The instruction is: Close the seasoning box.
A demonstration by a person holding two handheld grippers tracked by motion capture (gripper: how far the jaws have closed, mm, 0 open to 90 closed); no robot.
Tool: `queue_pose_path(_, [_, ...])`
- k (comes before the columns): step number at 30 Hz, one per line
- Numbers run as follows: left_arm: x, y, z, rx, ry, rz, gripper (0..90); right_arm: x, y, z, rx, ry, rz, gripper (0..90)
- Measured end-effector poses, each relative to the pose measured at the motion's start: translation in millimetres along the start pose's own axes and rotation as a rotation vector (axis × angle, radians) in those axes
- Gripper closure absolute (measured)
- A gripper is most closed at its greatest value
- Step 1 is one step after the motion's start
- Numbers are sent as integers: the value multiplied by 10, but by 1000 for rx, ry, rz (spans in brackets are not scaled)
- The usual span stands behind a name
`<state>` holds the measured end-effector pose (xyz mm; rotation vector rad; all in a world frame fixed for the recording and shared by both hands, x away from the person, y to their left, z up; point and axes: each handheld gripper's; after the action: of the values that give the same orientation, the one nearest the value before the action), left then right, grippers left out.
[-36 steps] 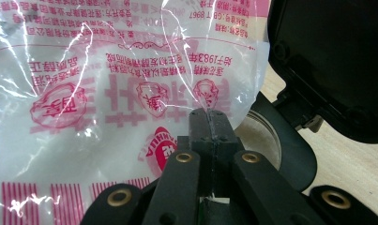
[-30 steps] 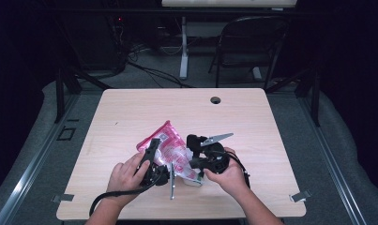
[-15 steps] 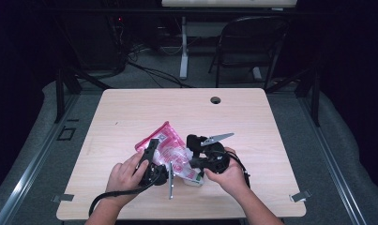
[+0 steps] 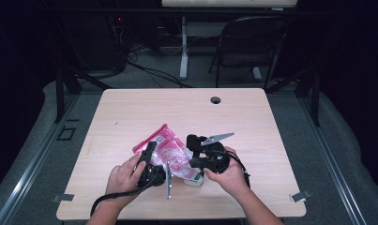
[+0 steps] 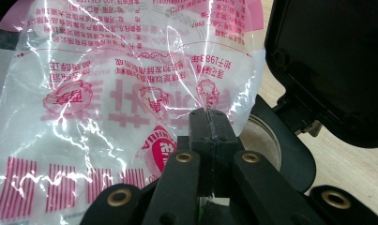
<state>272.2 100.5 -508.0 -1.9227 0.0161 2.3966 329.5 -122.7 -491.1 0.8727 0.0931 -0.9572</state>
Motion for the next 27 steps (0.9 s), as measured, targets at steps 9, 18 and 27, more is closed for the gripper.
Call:
queue_pose_path(9, [82, -46, -17, 5, -29, 45, 664, -12, 0, -11, 4, 5, -4, 900])
queue_pose_path(18, [155, -76, -27, 1, -64, 80, 667, -30, -2, -27, 3, 6, 0, 900])
queue_pose_path(27, [259, -88, -44, 8, -101, 122, 674, -27, -2, -22, 0, 10, 1, 900])
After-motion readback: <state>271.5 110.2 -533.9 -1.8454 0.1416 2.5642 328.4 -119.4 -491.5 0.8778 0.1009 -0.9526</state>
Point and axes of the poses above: each handheld gripper's, and its own axes: z roughly backward along the jaws, y roughly out of its top, x roughly to its right, and after that the axes turned 10 degrees about -z, right-handed
